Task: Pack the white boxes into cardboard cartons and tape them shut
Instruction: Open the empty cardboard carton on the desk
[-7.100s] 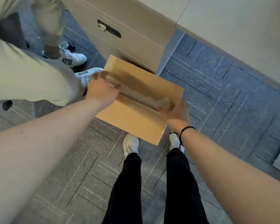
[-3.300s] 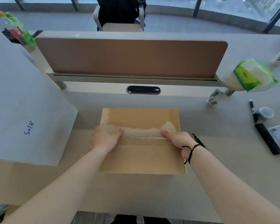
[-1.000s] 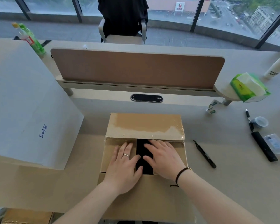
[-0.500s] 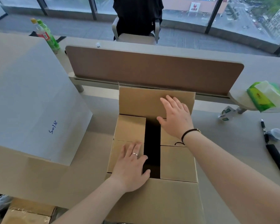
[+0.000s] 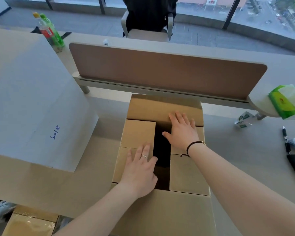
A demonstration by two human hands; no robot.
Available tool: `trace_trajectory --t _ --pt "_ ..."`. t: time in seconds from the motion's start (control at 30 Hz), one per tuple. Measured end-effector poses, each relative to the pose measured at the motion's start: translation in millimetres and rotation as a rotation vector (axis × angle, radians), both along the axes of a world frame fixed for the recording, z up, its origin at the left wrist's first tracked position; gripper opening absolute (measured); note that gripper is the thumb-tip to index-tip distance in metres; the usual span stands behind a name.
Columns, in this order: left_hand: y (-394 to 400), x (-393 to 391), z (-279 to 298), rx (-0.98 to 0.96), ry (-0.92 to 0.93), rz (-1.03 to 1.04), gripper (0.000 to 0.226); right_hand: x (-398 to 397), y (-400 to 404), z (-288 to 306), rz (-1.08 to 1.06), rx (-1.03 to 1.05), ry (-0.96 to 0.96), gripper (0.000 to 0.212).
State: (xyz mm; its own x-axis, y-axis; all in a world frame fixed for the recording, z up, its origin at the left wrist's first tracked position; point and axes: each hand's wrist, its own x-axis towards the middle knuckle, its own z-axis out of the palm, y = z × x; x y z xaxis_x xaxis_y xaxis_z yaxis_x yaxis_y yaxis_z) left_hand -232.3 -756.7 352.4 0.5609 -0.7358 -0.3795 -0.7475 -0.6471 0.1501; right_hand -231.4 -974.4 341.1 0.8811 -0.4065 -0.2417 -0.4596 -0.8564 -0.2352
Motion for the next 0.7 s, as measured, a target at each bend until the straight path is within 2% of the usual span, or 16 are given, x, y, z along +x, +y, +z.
trace_trajectory --t 0.13,0.27,0.4,0.5,0.7 --pt "-10 5 2 0.003 -0.043 -0.021 0.054 -10 35 5 0.188 -0.070 -0.059 0.066" --pt "-13 13 3 0.041 -0.086 -0.075 0.052 -32 56 -5 0.331 -0.147 0.057 0.047" --pt "-14 21 13 0.038 -0.082 -0.087 0.052 -46 55 -1 0.402 -0.240 0.198 0.037" --pt "-18 25 28 0.027 -0.120 -0.134 0.052 -47 51 12 0.450 -0.296 0.202 0.032" --pt "-26 40 66 0.007 -0.296 -0.169 0.046 -38 51 52 0.456 -0.399 0.248 0.024"
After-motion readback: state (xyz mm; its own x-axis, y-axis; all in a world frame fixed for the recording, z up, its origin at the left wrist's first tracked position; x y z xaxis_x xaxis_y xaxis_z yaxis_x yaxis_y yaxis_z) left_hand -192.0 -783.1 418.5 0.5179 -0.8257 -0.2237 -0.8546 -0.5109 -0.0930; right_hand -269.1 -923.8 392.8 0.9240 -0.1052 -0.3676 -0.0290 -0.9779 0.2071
